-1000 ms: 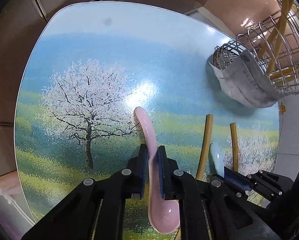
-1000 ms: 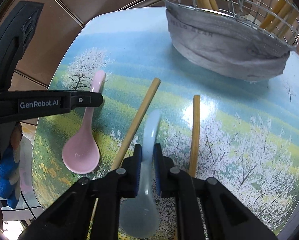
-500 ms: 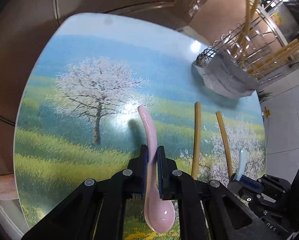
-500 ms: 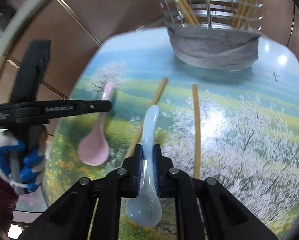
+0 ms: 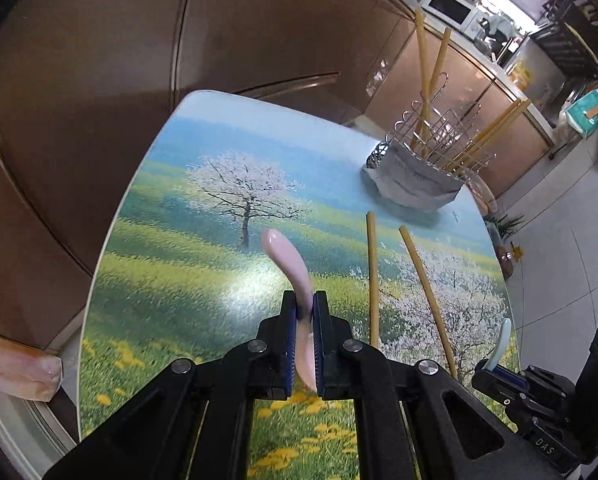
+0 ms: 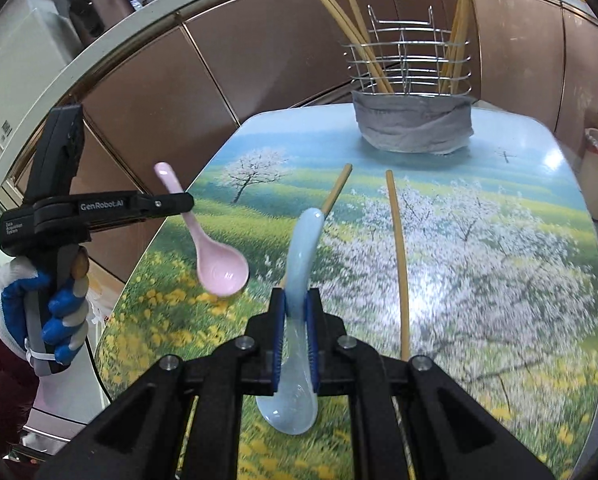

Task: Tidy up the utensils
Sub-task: 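Lift both held spoons and carry them over the wire holder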

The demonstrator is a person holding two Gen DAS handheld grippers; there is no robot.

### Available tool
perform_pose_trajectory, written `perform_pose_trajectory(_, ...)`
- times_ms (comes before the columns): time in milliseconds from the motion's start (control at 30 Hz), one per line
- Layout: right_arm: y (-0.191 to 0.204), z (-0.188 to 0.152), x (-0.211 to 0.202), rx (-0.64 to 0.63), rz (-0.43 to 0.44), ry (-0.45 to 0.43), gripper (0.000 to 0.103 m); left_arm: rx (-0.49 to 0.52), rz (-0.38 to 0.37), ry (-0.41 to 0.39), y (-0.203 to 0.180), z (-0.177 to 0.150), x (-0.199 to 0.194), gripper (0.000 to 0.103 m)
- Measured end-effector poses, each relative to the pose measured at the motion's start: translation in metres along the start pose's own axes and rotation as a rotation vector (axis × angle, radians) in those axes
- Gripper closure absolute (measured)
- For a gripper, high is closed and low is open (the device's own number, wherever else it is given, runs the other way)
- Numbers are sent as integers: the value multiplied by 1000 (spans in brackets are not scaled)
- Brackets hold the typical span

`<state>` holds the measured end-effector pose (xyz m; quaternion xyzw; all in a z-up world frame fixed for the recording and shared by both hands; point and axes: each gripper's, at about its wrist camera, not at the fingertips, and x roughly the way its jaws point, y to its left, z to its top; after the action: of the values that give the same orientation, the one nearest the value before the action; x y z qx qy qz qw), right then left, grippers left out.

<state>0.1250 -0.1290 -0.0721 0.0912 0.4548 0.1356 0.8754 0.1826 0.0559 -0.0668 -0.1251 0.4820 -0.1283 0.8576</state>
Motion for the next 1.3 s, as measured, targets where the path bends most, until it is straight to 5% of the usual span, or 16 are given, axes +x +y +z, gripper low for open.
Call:
perform_pose_trajectory(367, 23, -17, -39, -14, -25, -52, 94, -21, -4, -80, 5, -27, -51, 96)
perform_pose_trajectory(600, 25, -2, -74, -20, -56, -114, 94, 0, -57, -126, -15, -16, -83, 96)
perform_pose_trajectory(1000, 2, 123, -123, -56, -148, -311, 94, 53, -158, -217, -87, 87, -98, 96)
perform_pose_trajectory(1300, -36, 224, -105, -80, -214, -452, 94, 157, -108, -295, -153, 156, -48, 96)
